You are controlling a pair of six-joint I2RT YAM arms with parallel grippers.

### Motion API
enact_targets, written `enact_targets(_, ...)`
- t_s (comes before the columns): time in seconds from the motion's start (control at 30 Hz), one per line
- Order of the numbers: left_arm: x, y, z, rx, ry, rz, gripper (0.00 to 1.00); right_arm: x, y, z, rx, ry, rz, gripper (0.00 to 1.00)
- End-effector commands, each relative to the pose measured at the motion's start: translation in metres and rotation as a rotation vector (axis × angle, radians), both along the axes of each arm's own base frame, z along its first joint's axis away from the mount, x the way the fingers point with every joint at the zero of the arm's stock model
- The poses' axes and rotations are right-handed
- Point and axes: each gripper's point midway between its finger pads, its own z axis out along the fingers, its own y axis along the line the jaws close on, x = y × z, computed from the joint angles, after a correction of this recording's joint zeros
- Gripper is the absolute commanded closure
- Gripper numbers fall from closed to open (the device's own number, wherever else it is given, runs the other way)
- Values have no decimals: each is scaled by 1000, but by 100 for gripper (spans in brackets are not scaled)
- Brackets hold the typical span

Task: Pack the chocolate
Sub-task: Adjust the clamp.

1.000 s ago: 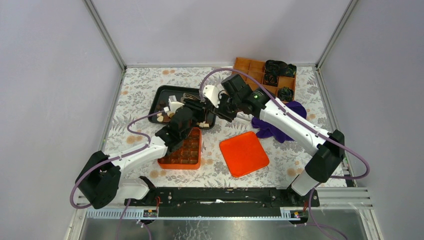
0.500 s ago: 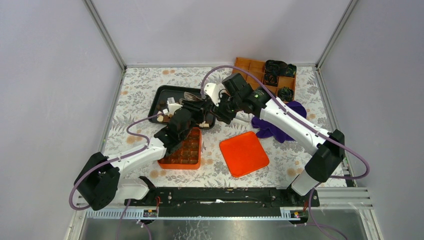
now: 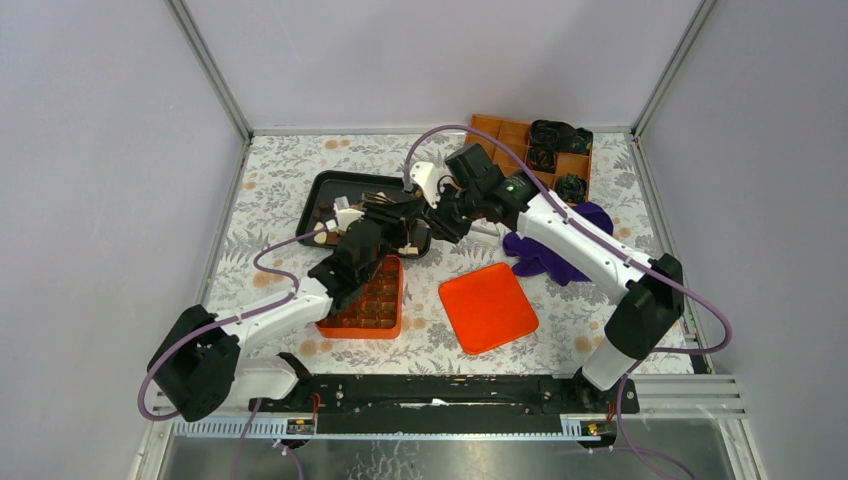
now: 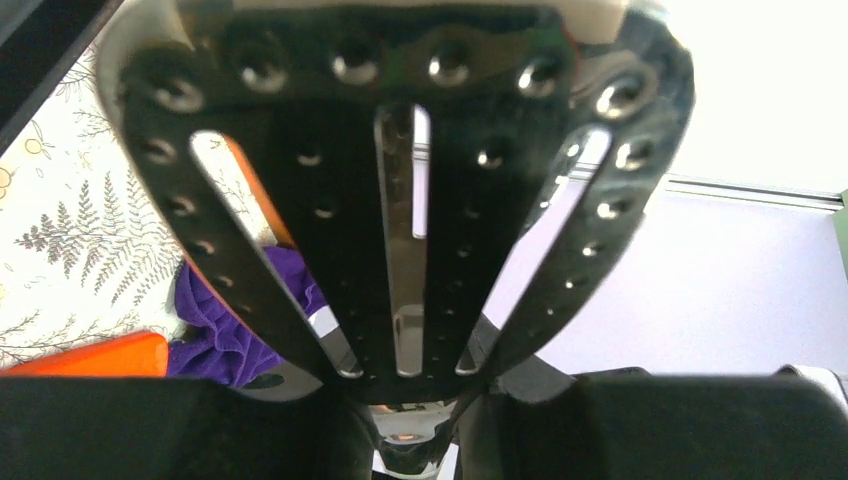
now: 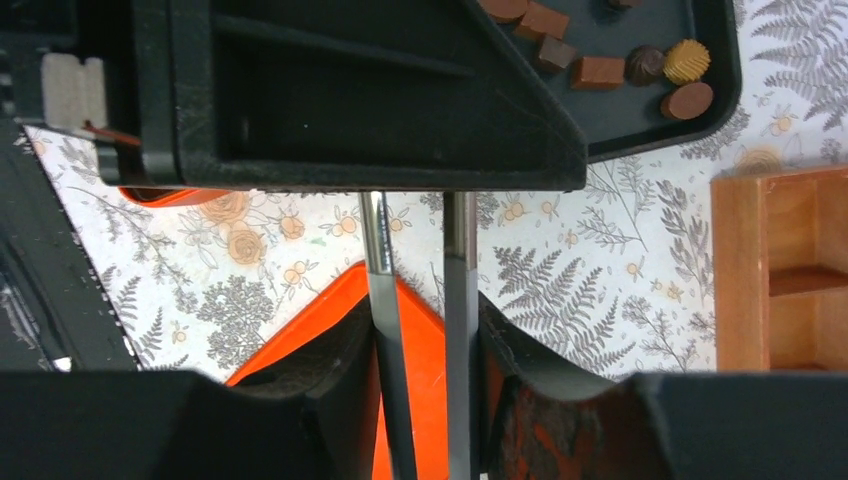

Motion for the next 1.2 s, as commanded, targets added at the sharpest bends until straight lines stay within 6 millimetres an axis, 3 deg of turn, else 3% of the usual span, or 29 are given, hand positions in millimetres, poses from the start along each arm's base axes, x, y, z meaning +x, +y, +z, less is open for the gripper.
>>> enact_targets(0.0,-1,1,27,-83,-68,5,81,12,3,25,99,-3,-36,63)
enact_targets(0.07,-2,0,26,-86,-66,3,69,12,2,28,125,19,-40,63)
enact_targets(0.2,-3,0,23,-72,-57,-2,28,15,-4,34,190,81,-52,63)
enact_targets(0.33,-6,5,21,-16,-56,1,8,19,-13,40,251,143,-66,63)
enact_targets(0.5,-15,23,19,123,-81,30,2,24,-28,42,290,177,-87,63)
enact_targets(0.73,-38,69,24,402,-164,62,2,35,-50,37,274,173,-134,58)
enact_targets(1.07,-63,132,12,648,-124,181,1,44,-56,29,266,199,-159,53)
enact_targets(1.17,-67,140,13,698,-129,188,2,49,-59,27,260,205,-174,60)
